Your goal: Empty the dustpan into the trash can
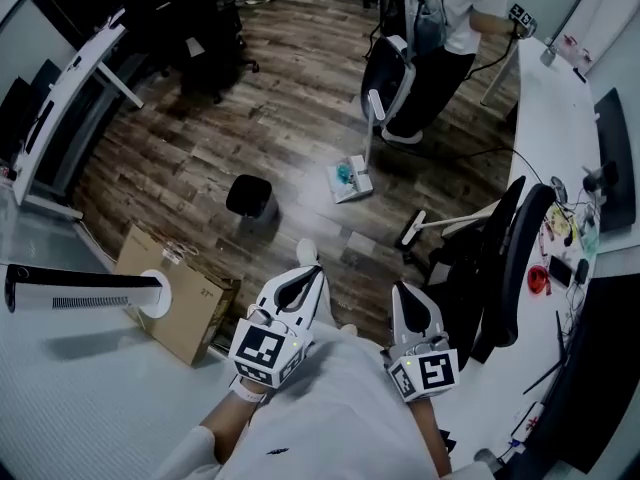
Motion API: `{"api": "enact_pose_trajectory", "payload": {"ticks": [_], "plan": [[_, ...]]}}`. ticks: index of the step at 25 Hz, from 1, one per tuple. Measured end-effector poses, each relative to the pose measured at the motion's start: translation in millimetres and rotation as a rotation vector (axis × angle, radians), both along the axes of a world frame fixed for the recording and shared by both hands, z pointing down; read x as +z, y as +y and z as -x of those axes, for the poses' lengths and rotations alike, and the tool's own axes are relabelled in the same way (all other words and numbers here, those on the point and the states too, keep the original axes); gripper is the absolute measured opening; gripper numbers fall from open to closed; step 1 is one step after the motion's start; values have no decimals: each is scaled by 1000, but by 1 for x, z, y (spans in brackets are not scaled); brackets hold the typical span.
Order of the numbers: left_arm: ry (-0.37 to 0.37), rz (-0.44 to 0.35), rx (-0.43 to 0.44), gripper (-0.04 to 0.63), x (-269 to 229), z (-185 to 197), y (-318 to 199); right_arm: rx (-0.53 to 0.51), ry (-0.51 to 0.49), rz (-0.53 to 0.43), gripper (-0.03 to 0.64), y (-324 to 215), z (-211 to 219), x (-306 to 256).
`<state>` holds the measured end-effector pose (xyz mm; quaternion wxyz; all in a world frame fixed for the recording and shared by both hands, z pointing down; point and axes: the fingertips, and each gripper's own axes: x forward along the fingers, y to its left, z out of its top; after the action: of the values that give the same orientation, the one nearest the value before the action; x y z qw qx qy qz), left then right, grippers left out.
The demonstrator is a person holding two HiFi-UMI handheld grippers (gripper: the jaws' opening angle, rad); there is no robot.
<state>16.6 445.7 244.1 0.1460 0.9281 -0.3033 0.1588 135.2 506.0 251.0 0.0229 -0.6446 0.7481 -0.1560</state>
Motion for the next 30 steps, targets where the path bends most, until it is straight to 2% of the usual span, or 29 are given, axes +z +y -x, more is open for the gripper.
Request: {"api": "enact_pose_trajectory", "payload": {"ticks": [11,17,23,30], "plan": [[46,13,-38,6,-7,23,-198,6,42,29,9,-202,13,-21],[68,20,-17,6,-9,35,-290,33,70,25,9,-294,18,-32],[74,34,-1,6,-8,43,-345,98,72,51,9,-345,12,-23],[65,62,11,6,7,25,-384,119,81,77,11,-381,-7,-12]]}}
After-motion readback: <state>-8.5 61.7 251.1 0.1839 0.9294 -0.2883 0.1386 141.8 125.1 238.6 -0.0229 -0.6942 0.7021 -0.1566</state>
